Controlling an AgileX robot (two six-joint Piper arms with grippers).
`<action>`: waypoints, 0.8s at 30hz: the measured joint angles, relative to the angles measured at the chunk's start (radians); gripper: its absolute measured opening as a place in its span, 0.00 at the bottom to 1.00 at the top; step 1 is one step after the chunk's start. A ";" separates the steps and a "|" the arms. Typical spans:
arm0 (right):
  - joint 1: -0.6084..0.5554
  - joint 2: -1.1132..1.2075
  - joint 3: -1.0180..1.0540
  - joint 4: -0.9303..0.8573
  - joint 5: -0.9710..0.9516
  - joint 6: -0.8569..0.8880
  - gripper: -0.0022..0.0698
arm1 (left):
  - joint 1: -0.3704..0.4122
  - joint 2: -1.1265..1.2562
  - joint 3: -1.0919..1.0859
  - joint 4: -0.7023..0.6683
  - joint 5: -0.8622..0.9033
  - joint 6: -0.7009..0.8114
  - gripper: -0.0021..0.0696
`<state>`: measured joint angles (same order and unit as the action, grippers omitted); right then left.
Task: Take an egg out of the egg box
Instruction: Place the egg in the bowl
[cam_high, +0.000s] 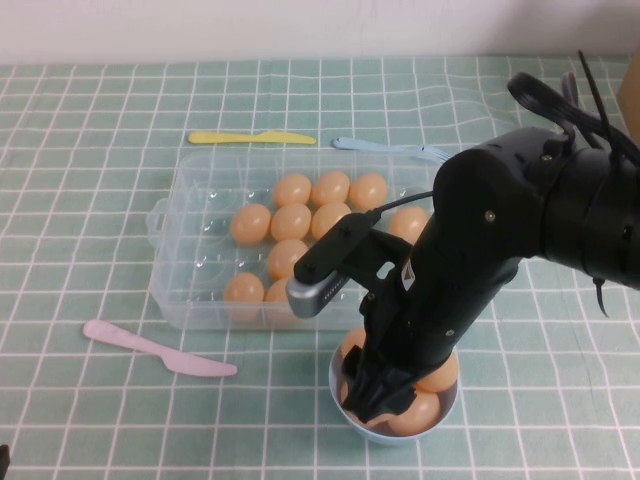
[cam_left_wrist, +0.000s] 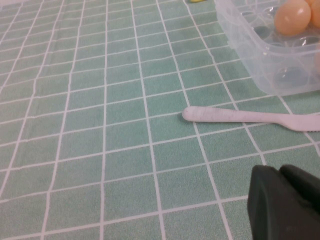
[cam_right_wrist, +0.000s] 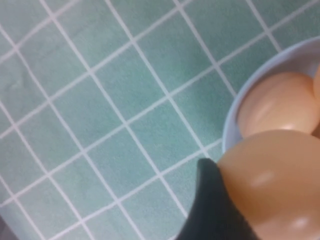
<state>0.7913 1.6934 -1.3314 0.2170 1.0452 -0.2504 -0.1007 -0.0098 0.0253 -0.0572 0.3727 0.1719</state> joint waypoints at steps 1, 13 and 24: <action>0.000 0.002 0.000 -0.002 0.002 0.000 0.56 | 0.000 0.000 0.000 0.000 0.000 0.000 0.02; 0.000 0.047 0.000 -0.034 0.005 -0.003 0.56 | 0.000 0.000 0.000 0.000 0.000 0.000 0.02; 0.000 0.047 0.000 -0.098 -0.011 -0.005 0.56 | 0.000 0.000 0.000 0.000 0.000 0.000 0.02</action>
<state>0.7913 1.7402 -1.3314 0.1193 1.0341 -0.2551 -0.1007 -0.0098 0.0253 -0.0572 0.3727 0.1719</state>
